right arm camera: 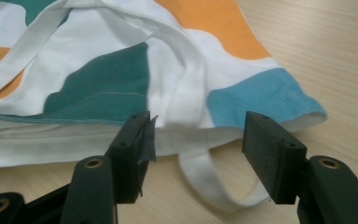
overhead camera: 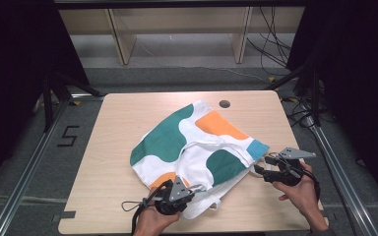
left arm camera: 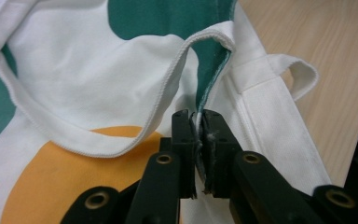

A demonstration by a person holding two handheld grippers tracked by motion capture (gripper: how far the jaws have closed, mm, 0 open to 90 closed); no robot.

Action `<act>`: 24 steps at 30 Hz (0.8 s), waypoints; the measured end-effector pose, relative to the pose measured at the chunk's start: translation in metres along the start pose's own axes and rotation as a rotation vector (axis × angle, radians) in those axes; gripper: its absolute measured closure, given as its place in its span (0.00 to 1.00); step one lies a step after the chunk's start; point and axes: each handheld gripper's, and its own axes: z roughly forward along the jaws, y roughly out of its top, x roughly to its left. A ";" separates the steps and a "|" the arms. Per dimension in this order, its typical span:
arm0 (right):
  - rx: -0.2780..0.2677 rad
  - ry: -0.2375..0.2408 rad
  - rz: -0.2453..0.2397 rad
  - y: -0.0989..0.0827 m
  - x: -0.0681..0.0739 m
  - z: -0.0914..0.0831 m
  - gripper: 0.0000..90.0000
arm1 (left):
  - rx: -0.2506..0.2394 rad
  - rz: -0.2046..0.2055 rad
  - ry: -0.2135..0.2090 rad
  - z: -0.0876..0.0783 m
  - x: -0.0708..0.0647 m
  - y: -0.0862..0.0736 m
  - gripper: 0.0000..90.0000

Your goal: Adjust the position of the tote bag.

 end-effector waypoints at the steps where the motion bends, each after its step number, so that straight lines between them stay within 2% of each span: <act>1: 0.012 0.002 -0.006 0.000 0.000 -0.001 0.48 | 0.001 0.005 0.009 -0.003 0.004 -0.002 0.95; 2: 0.012 0.002 -0.006 0.000 0.000 -0.001 0.48 | 0.001 0.005 0.009 -0.003 0.004 -0.002 0.95; 3: 0.010 0.001 -0.008 0.000 0.001 -0.001 0.48 | 0.007 0.002 0.030 -0.009 0.013 -0.006 0.95; 4: 0.011 0.005 -0.009 0.000 0.001 -0.001 0.48 | 0.031 0.023 0.038 -0.013 0.019 -0.008 0.95; 5: 0.012 0.009 -0.009 0.000 0.001 -0.001 0.47 | 0.010 -0.004 0.060 -0.015 0.023 -0.011 0.95; 6: 0.011 0.014 -0.010 0.001 0.002 -0.001 0.47 | 0.010 -0.004 0.060 -0.015 0.023 -0.011 0.95; 7: 0.007 0.026 -0.011 0.001 0.002 -0.001 0.46 | 0.021 -0.010 0.095 -0.022 0.034 -0.015 0.95; 8: 0.011 0.032 -0.016 0.001 0.002 -0.001 0.46 | 0.014 -0.029 0.108 -0.024 0.039 -0.018 0.95; 9: 0.006 0.024 -0.022 0.000 0.002 0.000 0.45 | 0.022 -0.033 0.118 -0.028 0.045 -0.019 0.95; 10: 0.015 0.030 0.001 0.000 0.005 0.001 0.44 | 0.022 -0.033 0.118 -0.028 0.045 -0.019 0.95; 11: 0.012 0.035 -0.017 0.000 0.005 0.002 0.44 | -0.001 -0.067 0.139 -0.031 0.055 -0.022 0.95; 13: 0.014 0.050 -0.045 0.000 0.010 0.005 0.41 | -0.013 -0.091 0.148 -0.035 0.064 -0.022 0.96; 14: 0.036 0.080 -0.028 0.001 0.015 0.007 0.41 | -0.021 -0.081 0.150 -0.037 0.069 -0.021 0.96; 15: 0.037 0.087 -0.043 0.001 0.020 0.009 0.39 | -0.040 -0.113 0.147 -0.038 0.071 -0.020 0.96; 18: 0.060 0.172 -0.116 0.003 0.035 0.018 0.37 | -0.039 -0.099 0.158 -0.039 0.075 -0.015 0.96; 19: 0.061 0.170 -0.141 0.003 0.041 0.020 0.36 | -0.054 -0.113 0.155 -0.038 0.075 -0.014 0.96; 20: 0.061 0.170 -0.141 0.003 0.041 0.020 0.36 | -0.054 -0.113 0.155 -0.038 0.075 -0.014 0.96; 21: 0.081 0.186 -0.192 0.002 0.050 0.025 0.35 | -0.061 -0.115 0.153 -0.039 0.078 -0.014 0.96; 22: 0.081 0.186 -0.192 0.002 0.050 0.025 0.35 | -0.061 -0.115 0.153 -0.039 0.078 -0.014 0.96; 23: 0.103 0.175 -0.228 0.001 0.057 0.030 0.34 | -0.067 -0.140 0.147 -0.041 0.079 -0.015 0.96; 24: 0.114 0.165 -0.242 -0.001 0.058 0.033 0.34 | -0.067 -0.140 0.147 -0.041 0.079 -0.015 0.96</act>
